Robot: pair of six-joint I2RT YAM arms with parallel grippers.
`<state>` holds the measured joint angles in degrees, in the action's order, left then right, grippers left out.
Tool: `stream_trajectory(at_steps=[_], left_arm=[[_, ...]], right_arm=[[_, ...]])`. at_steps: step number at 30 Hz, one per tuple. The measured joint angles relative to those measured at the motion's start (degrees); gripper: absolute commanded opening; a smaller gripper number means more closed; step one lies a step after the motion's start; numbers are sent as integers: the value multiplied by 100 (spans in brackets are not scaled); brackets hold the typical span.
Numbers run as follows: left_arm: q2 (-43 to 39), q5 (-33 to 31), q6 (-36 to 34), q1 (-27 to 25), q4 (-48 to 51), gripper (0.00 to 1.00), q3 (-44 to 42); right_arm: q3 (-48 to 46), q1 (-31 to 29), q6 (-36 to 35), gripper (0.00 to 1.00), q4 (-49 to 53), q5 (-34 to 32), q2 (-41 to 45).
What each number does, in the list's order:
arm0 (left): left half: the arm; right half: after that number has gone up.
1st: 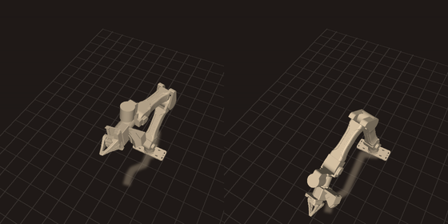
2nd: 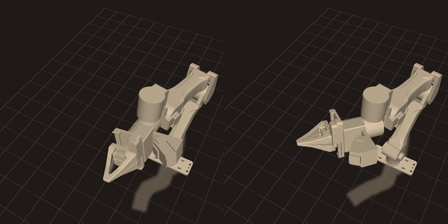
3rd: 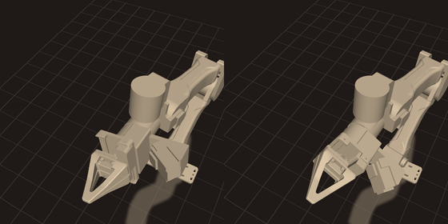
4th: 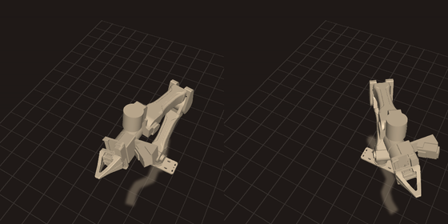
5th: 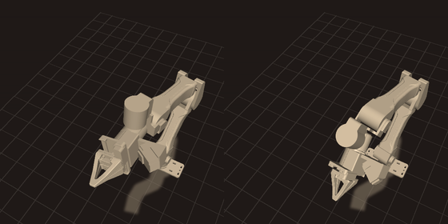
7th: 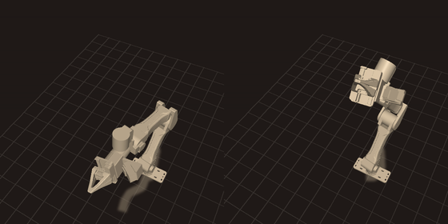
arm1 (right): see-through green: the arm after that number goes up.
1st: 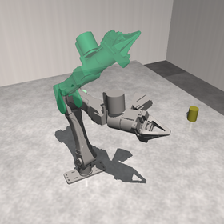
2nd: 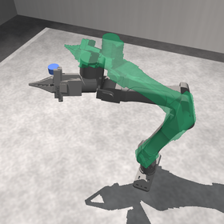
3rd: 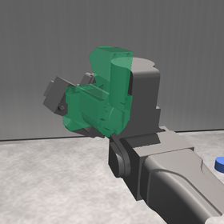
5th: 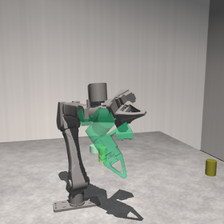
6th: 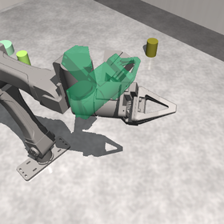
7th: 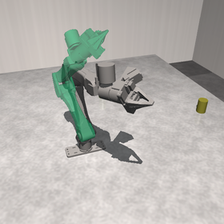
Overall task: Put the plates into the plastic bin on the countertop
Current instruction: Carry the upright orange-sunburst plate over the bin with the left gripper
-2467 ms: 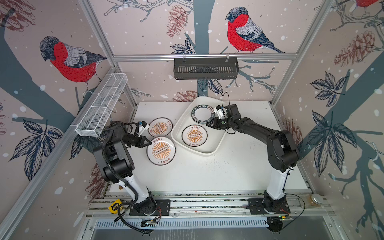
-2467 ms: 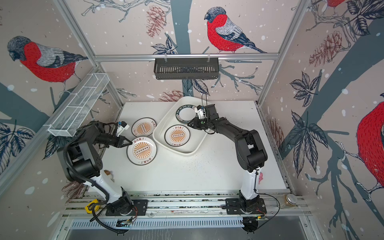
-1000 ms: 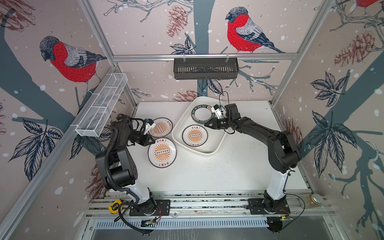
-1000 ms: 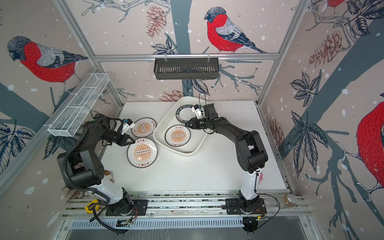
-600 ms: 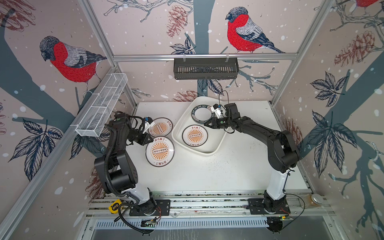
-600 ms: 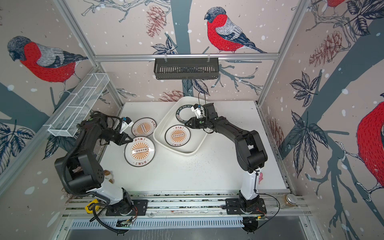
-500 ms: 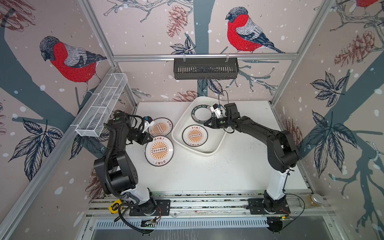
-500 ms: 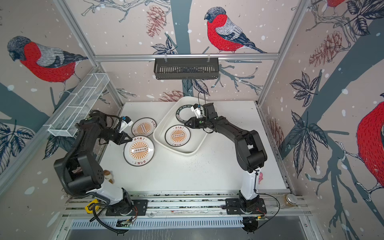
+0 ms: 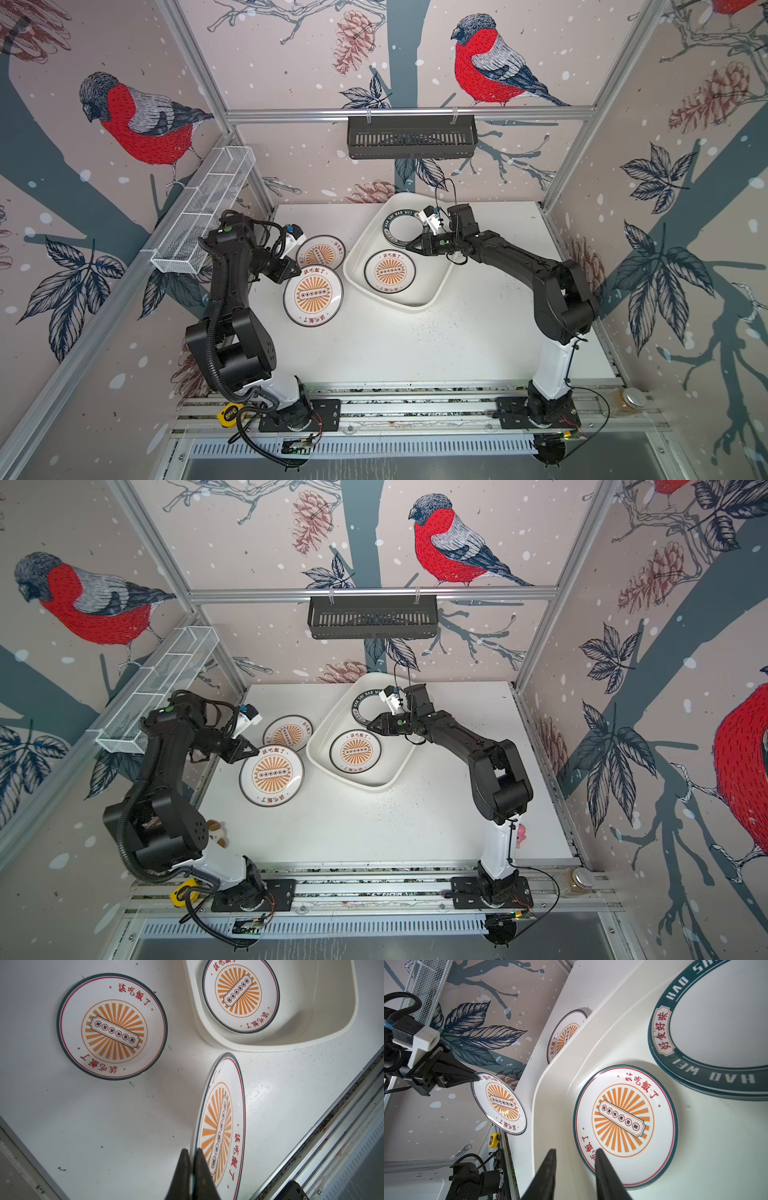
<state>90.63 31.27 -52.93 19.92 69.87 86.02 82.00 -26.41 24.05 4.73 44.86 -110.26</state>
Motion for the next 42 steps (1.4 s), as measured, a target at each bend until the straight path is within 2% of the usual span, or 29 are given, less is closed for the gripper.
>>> stream_trajectory(at_steps=[8, 19, 29, 42], left_arm=[[2, 173, 28, -179, 151, 0, 503], [437, 577, 678, -1305, -138, 0, 1340], [1121, 756, 1283, -2181, -428, 0, 2328], [1696, 1010, 1714, -2855, -546, 0, 3117]], right_arm=[[48, -90, -42, 38, -4, 170, 48], [-422, -236, -219, 46, -245, 581, 699], [-1167, -310, -350, 51, -275, 114, 1502], [-1386, -125, -363, 51, -525, -229, 1637]])
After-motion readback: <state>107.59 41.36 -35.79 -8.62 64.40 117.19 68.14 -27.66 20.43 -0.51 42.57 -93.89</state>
